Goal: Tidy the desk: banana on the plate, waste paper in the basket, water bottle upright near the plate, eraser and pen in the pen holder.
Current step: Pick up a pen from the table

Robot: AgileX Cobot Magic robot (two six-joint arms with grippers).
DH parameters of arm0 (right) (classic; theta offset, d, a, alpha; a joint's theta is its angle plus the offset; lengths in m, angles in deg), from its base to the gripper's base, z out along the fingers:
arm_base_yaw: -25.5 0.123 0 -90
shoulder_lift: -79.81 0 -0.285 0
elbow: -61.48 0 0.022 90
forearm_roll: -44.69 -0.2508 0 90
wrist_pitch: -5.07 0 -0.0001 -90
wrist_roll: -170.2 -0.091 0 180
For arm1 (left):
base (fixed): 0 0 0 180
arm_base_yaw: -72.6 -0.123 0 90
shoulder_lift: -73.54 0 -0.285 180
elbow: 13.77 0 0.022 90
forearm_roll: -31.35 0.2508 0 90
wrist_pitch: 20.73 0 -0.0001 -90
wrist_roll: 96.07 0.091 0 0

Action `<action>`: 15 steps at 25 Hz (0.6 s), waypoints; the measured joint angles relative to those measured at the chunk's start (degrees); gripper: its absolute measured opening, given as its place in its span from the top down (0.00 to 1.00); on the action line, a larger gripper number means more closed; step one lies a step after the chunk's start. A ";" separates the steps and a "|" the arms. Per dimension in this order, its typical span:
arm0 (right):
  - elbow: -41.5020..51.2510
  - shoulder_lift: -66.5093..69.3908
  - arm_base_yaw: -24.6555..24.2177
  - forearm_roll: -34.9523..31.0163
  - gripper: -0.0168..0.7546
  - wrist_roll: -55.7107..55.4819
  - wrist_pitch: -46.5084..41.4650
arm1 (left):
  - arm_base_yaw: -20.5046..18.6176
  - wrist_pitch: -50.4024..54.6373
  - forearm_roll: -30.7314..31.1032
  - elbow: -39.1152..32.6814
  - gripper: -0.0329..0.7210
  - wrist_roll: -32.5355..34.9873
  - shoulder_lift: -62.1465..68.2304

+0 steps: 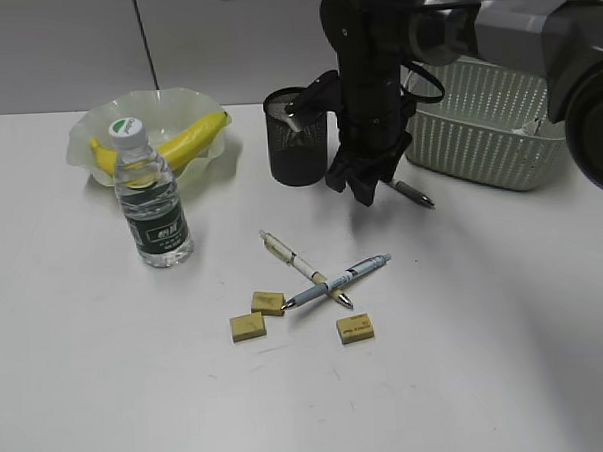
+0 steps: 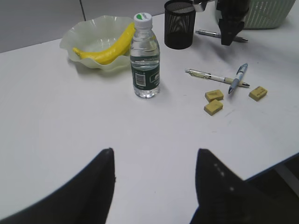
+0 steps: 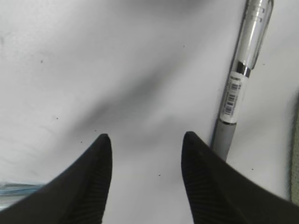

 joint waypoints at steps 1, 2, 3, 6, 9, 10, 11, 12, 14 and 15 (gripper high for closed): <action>0.00 0.00 0.00 0.68 0.47 -0.45 0.00 | 0.00 0.00 0.00 0.00 0.41 0.00 0.00; 0.00 0.00 0.00 1.51 0.47 -1.12 -0.05 | 0.00 0.00 0.00 0.00 0.41 0.00 0.00; 0.00 0.00 0.00 2.47 0.47 -1.86 -0.05 | 0.00 0.00 0.00 0.00 0.41 0.00 0.00; 0.00 0.00 0.00 4.89 0.47 -4.78 -0.05 | 0.00 0.00 0.00 0.00 0.41 0.00 0.00; 0.00 -0.17 -0.05 4.75 0.48 -5.94 -0.05 | 0.00 0.00 0.00 0.00 0.41 0.00 0.00; 0.00 -0.31 -0.05 4.48 0.49 -6.01 -0.05 | 0.00 0.00 0.00 0.00 0.41 0.00 0.00; 0.07 -0.53 -0.05 4.19 0.50 -6.13 -0.10 | 0.00 0.00 0.00 0.00 0.41 0.00 0.00; 0.50 -0.90 -0.05 3.96 0.52 -6.19 -0.10 | 0.00 0.00 0.00 0.00 0.41 0.00 0.00; 2.67 -2.11 -0.05 3.66 0.54 -6.61 -0.10 | 0.00 0.00 0.00 0.00 0.41 0.00 0.00; 4.02 -2.92 -0.05 3.60 0.55 -6.94 -0.10 | 0.00 0.00 0.00 0.00 0.41 0.00 0.00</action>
